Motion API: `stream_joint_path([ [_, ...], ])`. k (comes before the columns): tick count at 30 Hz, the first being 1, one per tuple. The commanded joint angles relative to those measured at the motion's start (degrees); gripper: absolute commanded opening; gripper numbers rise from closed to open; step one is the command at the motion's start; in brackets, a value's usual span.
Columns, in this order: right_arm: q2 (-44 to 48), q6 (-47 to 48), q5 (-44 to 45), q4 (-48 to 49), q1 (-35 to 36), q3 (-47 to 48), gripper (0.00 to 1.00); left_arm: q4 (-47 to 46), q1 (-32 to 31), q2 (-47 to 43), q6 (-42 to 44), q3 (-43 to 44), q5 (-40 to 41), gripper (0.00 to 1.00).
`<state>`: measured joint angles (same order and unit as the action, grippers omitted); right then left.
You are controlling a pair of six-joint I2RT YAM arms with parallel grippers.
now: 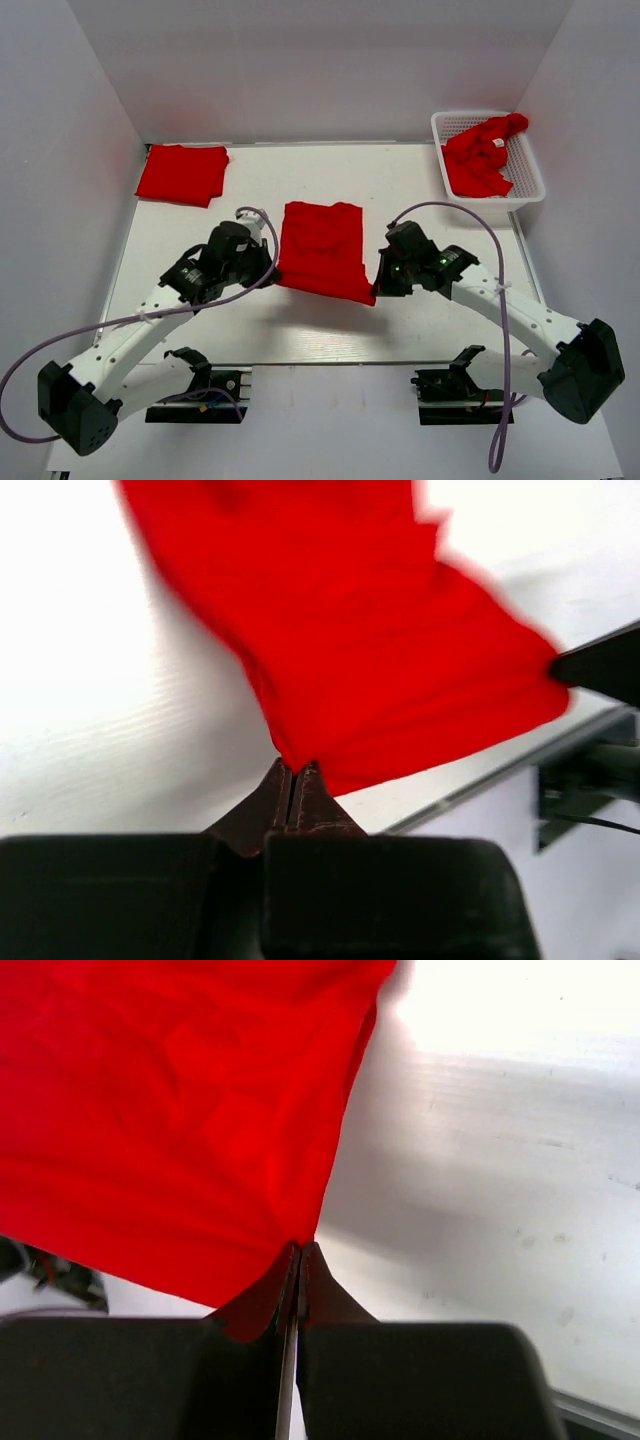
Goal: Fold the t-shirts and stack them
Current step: Fold the long partially folded tshirt into a neat square
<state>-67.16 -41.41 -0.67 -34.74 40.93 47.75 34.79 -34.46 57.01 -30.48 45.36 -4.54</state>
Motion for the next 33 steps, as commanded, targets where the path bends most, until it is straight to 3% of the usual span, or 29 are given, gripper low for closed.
stream_joint_path([
  [1,1.5,3.0,-1.7,-7.8,-0.1,4.3,0.0,1.8,0.3,-2.7,-0.5,4.3,-0.6,0.0],
  [9,-7.8,7.6,8.6,-10.8,-1.5,17.8,0.0,7.8,1.8,8.2,-5.3,16.1,11.5,0.0],
  [16,-17.6,11.9,9.2,-8.2,-5.0,29.9,0.0,10.6,2.3,17.9,-9.3,24.6,21.7,0.0],
  [33,-38.5,17.9,2.2,-8.9,-13.1,48.9,0.0,1.5,11.1,35.4,-2.7,33.6,20.2,0.0],
])
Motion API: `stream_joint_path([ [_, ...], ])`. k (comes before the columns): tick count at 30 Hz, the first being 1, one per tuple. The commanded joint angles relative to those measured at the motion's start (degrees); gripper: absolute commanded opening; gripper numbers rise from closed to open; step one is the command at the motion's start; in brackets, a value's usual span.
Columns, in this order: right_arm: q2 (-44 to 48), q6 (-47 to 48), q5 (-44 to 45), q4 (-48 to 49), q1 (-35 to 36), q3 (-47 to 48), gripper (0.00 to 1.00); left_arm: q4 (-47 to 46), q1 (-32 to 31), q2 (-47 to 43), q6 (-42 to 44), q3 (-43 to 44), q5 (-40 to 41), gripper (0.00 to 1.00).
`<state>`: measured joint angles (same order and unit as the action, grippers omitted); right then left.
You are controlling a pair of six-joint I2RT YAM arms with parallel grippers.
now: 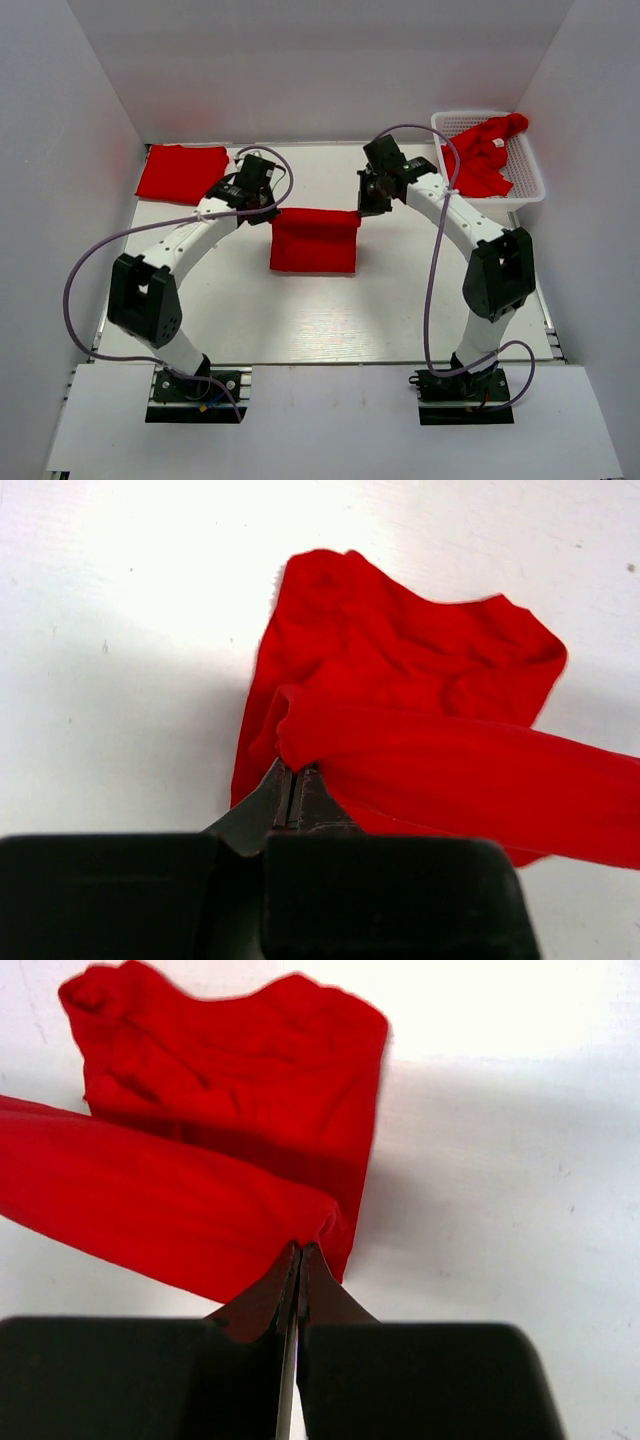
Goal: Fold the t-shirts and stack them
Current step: Fold the long partially folded tshirt into a neat square
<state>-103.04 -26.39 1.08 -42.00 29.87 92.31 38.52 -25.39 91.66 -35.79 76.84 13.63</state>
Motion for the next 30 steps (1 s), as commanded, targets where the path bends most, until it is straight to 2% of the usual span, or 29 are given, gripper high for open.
stream_joint_path([
  [1,-3.4,2.9,0.5,-2.0,-2.3,5.1,0.0,-3.9,2.6,2.0,2.7,2.2,2.0,0.0],
  [5,-7.4,3.4,0.6,-0.7,-3.8,7.8,0.0,-10.4,3.2,5.0,4.9,2.2,1.8,0.0],
  [13,-15.3,8.5,-0.5,8.1,-5.2,12.0,0.0,-15.0,5.0,10.5,7.1,3.0,-1.9,0.0],
  [17,-16.7,10.7,-4.7,12.7,-5.2,11.3,0.0,-15.7,6.1,12.8,6.5,3.0,-3.2,0.0],
  [25,-20.2,12.2,-5.2,17.5,-5.3,12.1,0.0,-16.8,8.3,18.3,7.2,5.6,-6.1,0.0],
  [27,-21.5,12.4,-5.5,17.6,-5.4,13.3,0.0,-14.6,8.3,19.6,7.2,8.1,-6.1,0.0],
  [28,-21.8,12.6,-5.7,17.5,-5.7,13.9,0.05,-13.7,8.9,20.4,7.2,9.1,-6.6,0.0],
  [30,-23.8,12.6,-6.3,16.3,-5.5,16.5,0.24,-11.3,8.9,22.3,7.2,12.0,-6.6,0.0],
])
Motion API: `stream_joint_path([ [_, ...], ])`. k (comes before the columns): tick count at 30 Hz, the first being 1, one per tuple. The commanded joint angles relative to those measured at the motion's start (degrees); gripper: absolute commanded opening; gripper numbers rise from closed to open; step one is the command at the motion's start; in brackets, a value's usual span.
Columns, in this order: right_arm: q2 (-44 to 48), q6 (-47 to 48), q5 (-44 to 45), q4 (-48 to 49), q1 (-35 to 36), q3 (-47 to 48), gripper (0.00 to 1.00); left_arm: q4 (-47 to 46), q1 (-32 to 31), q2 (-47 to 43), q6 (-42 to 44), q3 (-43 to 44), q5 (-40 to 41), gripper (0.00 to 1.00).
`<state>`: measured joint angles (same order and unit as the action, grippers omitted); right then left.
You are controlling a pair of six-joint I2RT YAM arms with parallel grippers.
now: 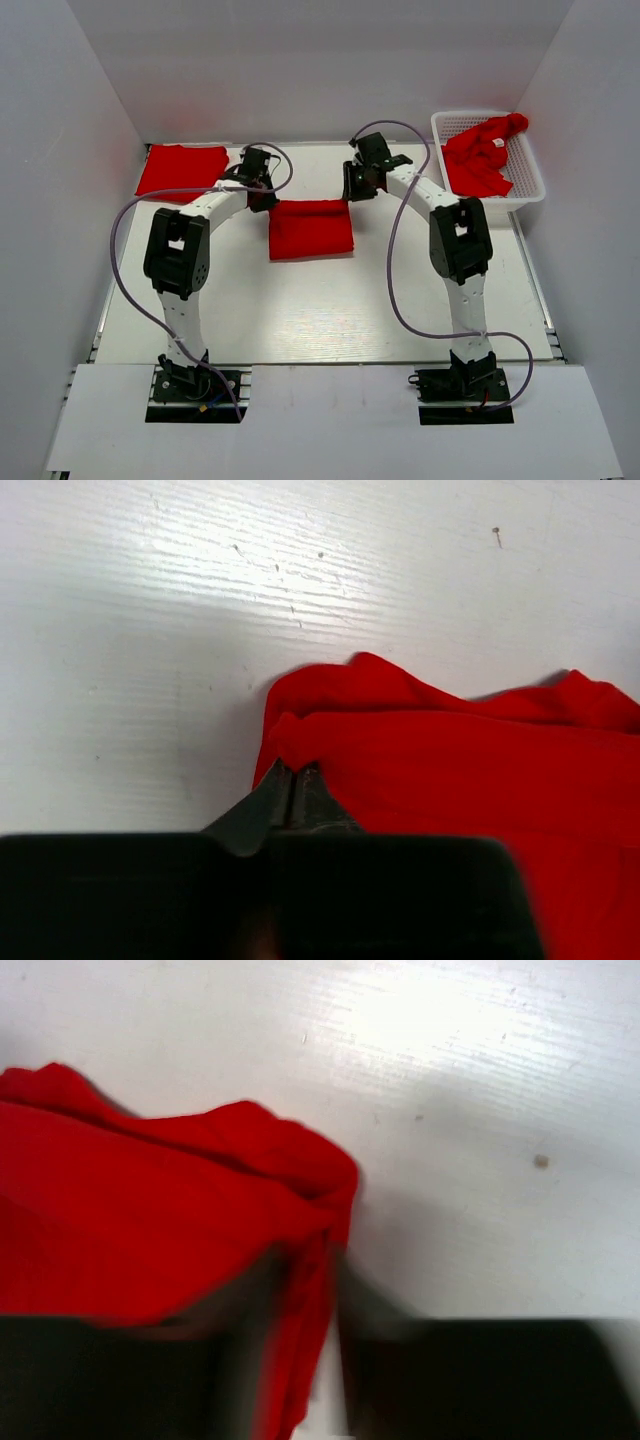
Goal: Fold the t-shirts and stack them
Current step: Fold the long partially folded tshirt into a neat square
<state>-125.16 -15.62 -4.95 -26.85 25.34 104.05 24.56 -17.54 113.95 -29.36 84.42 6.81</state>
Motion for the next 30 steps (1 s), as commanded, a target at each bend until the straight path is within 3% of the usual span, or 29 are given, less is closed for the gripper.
stream_joint_path([
  [1,-2.0,2.0,-0.2,1.0,-1.0,5.1,0.46,4.3,1.0,0.0,0.8,5.2,0.2,0.17],
  [2,-3.1,1.8,-0.1,0.5,-1.1,5.9,0.63,5.0,1.0,0.7,0.1,5.7,0.2,0.37],
  [3,-3.3,1.5,-0.1,-0.5,-1.2,8.0,0.87,5.0,1.5,0.7,0.1,6.5,0.2,0.61],
  [4,-3.3,1.6,-0.1,-1.0,-1.1,8.8,0.9,6.5,1.5,0.7,0.1,6.5,0.8,0.84],
  [7,-1.5,1.7,0.5,-2.1,-1.0,10.9,0.9,7.3,1.5,-2.5,0.1,7.1,1.5,1.0],
  [14,8.7,2.5,-0.8,-3.1,-0.1,4.9,0.9,10.2,1.5,-9.2,0.6,7.2,1.5,1.0],
  [17,12.1,3.0,-6.3,-5.4,0.1,1.6,0.9,10.2,0.5,-11.5,3.9,5.2,0.2,1.0],
  [23,13.0,5.0,-11.7,-6.6,3.0,-3.8,0.9,6.1,0.0,-15.2,6.5,-2.1,-8.6,1.0],
  [30,9.4,3.5,-11.1,-5.4,5.2,-2.7,0.9,3.4,0.0,-15.3,6.5,-5.0,-10.9,1.0],
])
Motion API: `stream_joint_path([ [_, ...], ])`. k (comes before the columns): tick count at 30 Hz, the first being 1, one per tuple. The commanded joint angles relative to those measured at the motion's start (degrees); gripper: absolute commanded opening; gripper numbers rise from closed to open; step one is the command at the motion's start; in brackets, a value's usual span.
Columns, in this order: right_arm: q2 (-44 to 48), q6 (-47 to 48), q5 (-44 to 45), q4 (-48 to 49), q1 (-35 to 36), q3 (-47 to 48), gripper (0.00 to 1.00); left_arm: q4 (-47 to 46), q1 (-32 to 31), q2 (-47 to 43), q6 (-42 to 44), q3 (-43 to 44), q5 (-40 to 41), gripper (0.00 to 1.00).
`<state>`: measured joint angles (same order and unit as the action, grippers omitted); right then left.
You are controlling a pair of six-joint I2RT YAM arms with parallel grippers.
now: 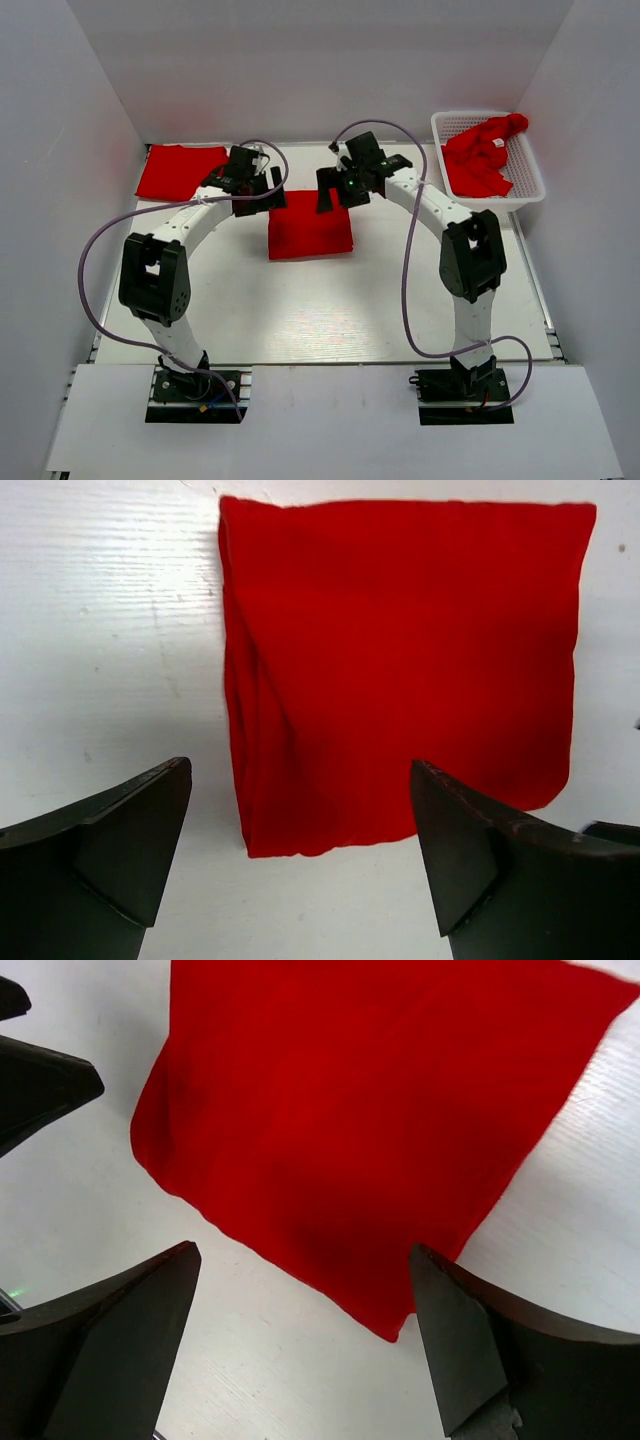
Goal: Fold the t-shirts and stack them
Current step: Fold the long partially folded tshirt into a neat square, then put the neatly folded tshirt into the corner of the board with the left arm
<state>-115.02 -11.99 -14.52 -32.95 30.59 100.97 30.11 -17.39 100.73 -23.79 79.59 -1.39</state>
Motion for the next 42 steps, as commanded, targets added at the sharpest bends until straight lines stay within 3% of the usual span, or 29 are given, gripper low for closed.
stream_joint_path([
  [1,-1.1,-0.3,-1.6,0.6,0.0,0.6,0.9,-2.2,-0.2,-1.5,0.9,-0.1,-2.7,1.0],
  [9,2.2,-3.2,2.8,1.9,-0.4,-4.4,0.9,-1.5,-0.2,3.2,2.0,-2.7,-4.9,1.0],
  [18,13.5,-5.4,5.9,5.8,-0.5,-16.3,0.9,-9.0,-0.2,10.2,3.8,-5.2,-4.3,0.98],
  [24,18.4,-5.6,9.5,5.8,-0.3,-18.9,0.9,-7.8,-1.9,13.3,3.8,-4.1,2.4,0.71],
  [32,22.5,-5.9,13.4,4.1,-0.4,-20.7,0.9,-6.5,-3.5,17.6,4.4,-4.1,4.7,0.5],
  [36,24.7,-5.9,16.4,3.7,-0.5,-22.3,0.9,-5.9,-3.5,20.3,4.4,-1.7,2.3,0.19],
  [37,25.1,-5.8,17.4,3.5,-0.4,-22.7,0.9,-5.9,-3.5,20.3,4.4,-1.7,2.3,0.0],
  [42,27.2,-5.3,19.2,1.9,-0.5,-23.2,0.9,-8.0,-3.0,17.3,7.6,0.8,3.0,0.0],
])
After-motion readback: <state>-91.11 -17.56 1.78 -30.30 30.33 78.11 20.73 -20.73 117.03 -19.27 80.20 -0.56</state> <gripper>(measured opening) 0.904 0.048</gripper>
